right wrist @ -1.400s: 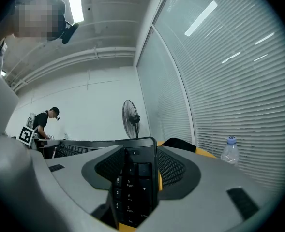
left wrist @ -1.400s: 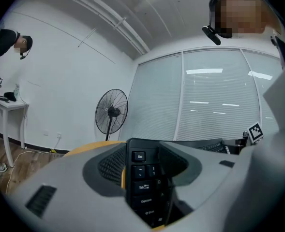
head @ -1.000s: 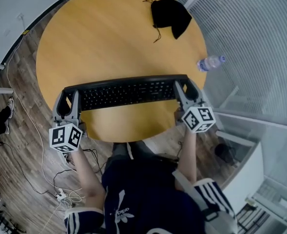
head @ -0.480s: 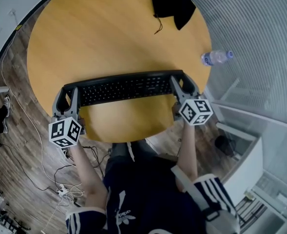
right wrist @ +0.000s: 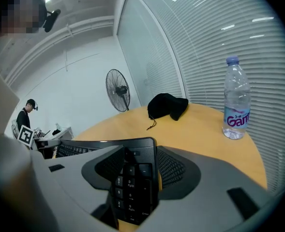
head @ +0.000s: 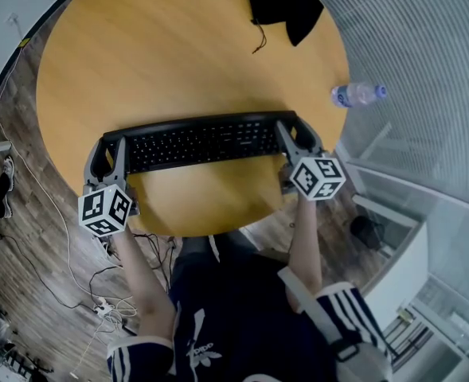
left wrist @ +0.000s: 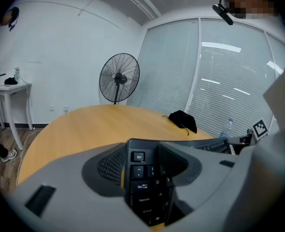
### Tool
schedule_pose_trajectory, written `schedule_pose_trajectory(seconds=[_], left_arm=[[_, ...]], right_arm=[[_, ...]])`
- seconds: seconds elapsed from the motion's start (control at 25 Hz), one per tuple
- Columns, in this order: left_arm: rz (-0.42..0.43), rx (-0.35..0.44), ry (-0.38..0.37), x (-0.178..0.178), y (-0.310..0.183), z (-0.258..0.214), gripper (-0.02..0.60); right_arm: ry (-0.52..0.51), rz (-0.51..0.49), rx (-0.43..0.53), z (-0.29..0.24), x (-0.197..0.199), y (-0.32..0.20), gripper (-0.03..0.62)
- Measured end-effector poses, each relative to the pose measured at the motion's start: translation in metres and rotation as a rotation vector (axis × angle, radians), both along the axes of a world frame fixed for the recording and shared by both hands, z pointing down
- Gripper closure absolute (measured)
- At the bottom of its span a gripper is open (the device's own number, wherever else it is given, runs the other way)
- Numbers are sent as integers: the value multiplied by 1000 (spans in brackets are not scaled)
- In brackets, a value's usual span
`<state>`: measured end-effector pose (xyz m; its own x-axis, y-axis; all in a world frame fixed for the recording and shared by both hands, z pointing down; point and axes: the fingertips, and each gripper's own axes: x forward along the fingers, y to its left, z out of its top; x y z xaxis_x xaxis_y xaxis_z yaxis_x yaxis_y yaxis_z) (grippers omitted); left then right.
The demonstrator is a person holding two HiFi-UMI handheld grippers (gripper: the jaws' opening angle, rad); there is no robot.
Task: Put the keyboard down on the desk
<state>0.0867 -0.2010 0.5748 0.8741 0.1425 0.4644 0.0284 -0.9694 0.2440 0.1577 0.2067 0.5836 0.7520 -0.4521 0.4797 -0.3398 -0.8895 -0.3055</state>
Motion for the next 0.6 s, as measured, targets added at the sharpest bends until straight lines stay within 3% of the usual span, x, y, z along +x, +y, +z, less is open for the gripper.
schedule_pose_trajectory(seconds=[0.6], left_arm=[[-56, 14, -95, 23, -6, 35, 380]], right_arm=[[-110, 42, -23, 35, 22, -2, 396]])
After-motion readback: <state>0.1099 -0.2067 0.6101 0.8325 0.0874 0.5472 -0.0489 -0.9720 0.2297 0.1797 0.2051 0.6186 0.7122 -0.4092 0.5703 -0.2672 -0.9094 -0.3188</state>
